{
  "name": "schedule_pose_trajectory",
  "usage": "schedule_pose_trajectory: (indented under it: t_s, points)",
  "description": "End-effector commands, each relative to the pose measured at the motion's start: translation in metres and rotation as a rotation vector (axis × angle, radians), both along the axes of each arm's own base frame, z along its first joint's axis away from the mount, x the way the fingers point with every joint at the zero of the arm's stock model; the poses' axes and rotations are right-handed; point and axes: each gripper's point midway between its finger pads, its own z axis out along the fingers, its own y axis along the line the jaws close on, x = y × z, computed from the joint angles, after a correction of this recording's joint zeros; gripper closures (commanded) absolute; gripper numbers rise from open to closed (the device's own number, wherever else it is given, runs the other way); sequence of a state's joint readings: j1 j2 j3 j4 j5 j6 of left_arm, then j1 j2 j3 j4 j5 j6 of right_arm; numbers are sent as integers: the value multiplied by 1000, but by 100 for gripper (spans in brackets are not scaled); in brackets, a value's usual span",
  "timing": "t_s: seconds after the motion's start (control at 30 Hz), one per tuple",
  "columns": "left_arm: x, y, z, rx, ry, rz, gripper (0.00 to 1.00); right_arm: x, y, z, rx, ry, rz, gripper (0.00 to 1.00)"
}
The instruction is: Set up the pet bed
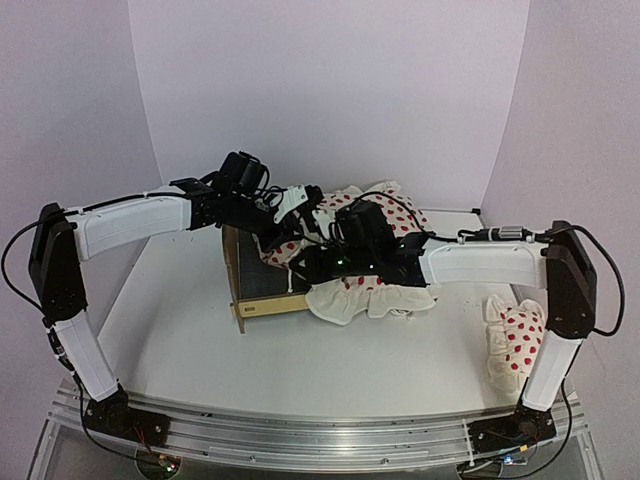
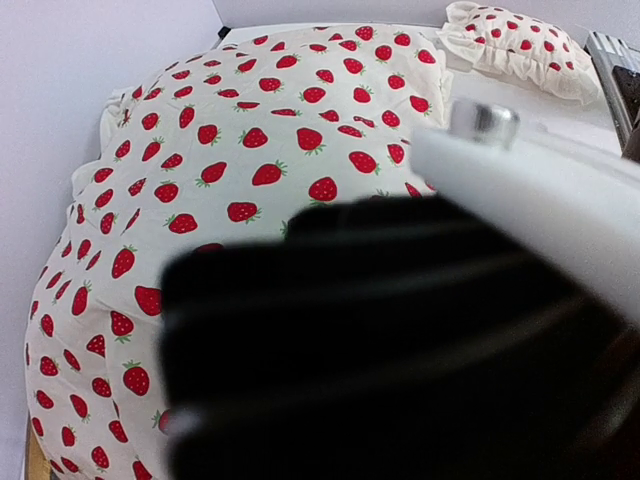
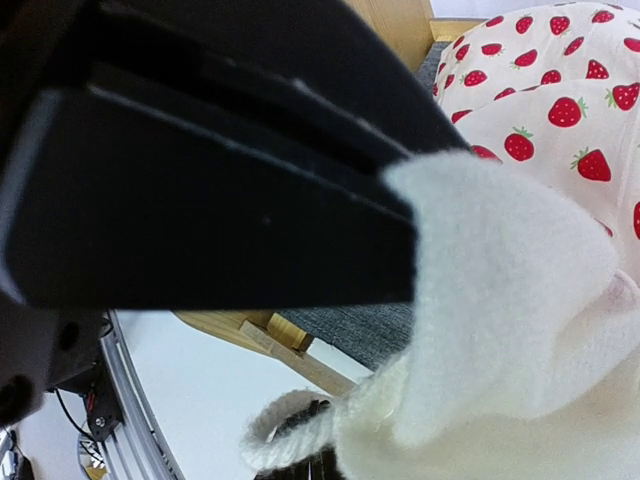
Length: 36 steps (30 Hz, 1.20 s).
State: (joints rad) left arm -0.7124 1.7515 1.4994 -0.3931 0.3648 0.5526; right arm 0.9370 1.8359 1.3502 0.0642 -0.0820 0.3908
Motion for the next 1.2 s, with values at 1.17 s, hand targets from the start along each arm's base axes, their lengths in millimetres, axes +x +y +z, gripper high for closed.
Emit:
schedule_pose_trajectory:
  t_s: [1.17]
  points:
    - [6, 14, 6, 18, -66, 45, 100, 25, -21, -90, -418, 40, -102, 100]
